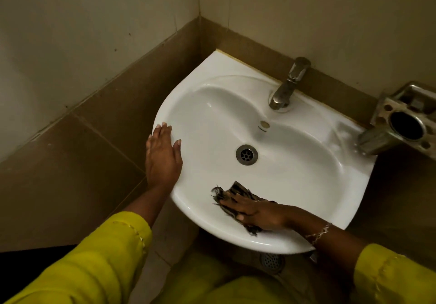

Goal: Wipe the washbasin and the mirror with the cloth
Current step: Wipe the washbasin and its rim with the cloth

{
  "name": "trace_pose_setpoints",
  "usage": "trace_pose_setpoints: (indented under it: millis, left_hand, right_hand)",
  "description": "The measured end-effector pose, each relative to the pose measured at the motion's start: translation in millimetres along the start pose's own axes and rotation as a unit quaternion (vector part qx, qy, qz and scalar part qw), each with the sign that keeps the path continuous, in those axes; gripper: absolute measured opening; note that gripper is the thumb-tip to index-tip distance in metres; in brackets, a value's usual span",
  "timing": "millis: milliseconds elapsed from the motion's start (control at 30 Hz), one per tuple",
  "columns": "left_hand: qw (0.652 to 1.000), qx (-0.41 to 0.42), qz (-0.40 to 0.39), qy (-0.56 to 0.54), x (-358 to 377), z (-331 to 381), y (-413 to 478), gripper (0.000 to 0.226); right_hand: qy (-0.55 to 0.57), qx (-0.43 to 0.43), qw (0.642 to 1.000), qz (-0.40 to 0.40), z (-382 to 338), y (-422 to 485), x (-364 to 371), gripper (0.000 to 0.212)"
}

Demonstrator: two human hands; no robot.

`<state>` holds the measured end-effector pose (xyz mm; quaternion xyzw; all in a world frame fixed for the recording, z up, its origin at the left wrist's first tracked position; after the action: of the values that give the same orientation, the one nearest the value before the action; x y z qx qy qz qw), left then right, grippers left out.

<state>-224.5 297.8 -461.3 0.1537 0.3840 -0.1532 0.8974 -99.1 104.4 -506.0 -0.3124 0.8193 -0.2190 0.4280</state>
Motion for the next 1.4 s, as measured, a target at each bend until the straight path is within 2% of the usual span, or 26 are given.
trace_pose_setpoints:
  millis: [200, 467, 567, 633, 733, 833, 933, 1033, 1233, 1400]
  left_hand:
    - [1.0, 0.005, 0.001, 0.011, 0, 1, 0, 0.044]
    - [1.0, 0.007, 0.004, 0.011, 0, 0, 0, 0.044]
    - [1.0, 0.016, 0.003, 0.009, 0, -1, 0, 0.045]
    - [1.0, 0.015, 0.003, 0.008, 0, -2, 0, 0.045]
    - [1.0, 0.015, 0.001, 0.009, 0, -2, 0, 0.045]
    - [1.0, 0.016, 0.002, 0.001, 0, -2, 0, 0.047]
    - [1.0, 0.013, -0.002, -0.004, 1, -3, 0, 0.048]
    - [1.0, 0.015, -0.003, 0.0, 0, -3, -1, 0.052]
    - [1.0, 0.016, -0.001, 0.011, 1, -4, -1, 0.058]
    - [1.0, 0.01, -0.001, 0.011, 3, -5, -1, 0.058]
  right_hand:
    - [-0.138, 0.041, 0.99, -0.001, 46, -35, 2, 0.053]
    - [-0.311, 0.128, 0.94, -0.059, 89, -45, -15, 0.055]
    - [-0.351, 0.17, 0.921, 0.009, 114, -43, -26, 0.079]
    - [-0.387, 0.19, 0.899, 0.075, 122, -42, -35, 0.064]
    - [-0.414, 0.209, 0.88, 0.106, 137, -30, -45, 0.072]
    - [-0.504, 0.166, 0.825, 0.194, 124, -14, -70, 0.043]
    - [-0.552, 0.203, 0.798, 0.131, 123, 2, -86, 0.046]
    - [-0.578, 0.215, 0.774, 0.142, 108, 24, -95, 0.049]
    - [-0.516, 0.184, 0.811, 0.206, 91, 80, -98, 0.042]
    - [-0.34, 0.171, 0.877, 0.294, 63, 108, -120, 0.05]
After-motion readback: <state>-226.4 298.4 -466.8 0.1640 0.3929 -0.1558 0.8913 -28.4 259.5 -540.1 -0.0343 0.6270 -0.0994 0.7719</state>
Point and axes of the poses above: each hand's wrist, its own y-axis towards the middle knuckle, its own x-axis out of the palm, z = x × y, the point moved 5 cm from there along y, towards the middle knuckle, and after that the axes turned 10 degrees about -y, right-handed, at the moved point
